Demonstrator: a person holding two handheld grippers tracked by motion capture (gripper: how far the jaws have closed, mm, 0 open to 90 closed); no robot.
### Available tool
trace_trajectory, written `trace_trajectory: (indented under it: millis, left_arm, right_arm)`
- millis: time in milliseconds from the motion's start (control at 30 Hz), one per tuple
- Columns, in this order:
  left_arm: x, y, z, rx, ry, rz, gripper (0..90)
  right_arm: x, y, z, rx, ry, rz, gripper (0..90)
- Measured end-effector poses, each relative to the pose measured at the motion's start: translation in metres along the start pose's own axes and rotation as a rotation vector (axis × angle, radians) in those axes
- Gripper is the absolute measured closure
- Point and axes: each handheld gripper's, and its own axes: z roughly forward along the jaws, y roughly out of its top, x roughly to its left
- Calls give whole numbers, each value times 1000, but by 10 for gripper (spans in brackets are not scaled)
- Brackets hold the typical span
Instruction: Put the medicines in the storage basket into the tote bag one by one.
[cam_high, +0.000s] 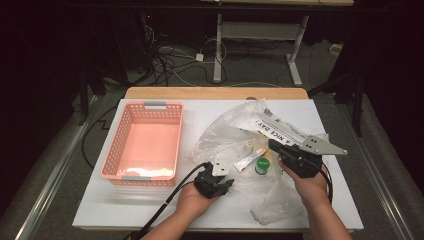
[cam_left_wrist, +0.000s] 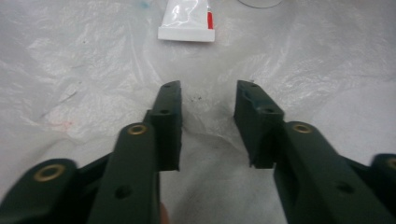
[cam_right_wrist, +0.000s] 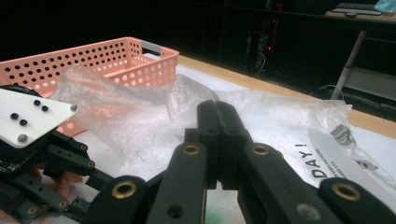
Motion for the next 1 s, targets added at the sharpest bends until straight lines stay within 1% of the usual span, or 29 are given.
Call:
trace_trajectory:
  millis: [100,133,200,233,333,533,600,633,800,1000]
  left_arm:
    - [-1,0,0,-3,-11,13,774]
    - [-1,0,0,-4,-13,14,800]
    - [-2,-1,0,-4,-12,28,865]
    - [-3,-1,0,-4,-9,34,878]
    - [-2,-1,-1,-6,-14,30,881]
    - [-2,-3,-2,-19,-12,31,883]
    - [-4,-4,-4,-41,-4,40,883]
    - [-3,-5,-6,-54,-2,37,883]
    - [0,-8,-11,-118,-13,-6,883]
    - [3,-12,-15,-167,-21,-27,883]
  right_arm:
    - [-1,-1,-1,-1,0,2,900]
    - [-1,-1,-1,-2,2,3,900]
    - [-1,-1,-2,-5,1,4,900]
    - [-1,-1,-2,-4,0,2,900]
    - [-1,0,-3,-9,-1,2,900]
    - [0,0,-3,-11,2,-6,900]
    - [0,0,-3,-12,1,-5,900]
    - [0,0,-3,-12,0,-5,900]
    - [1,-1,-3,-8,5,-9,900]
    - [3,-1,0,-9,12,-15,900]
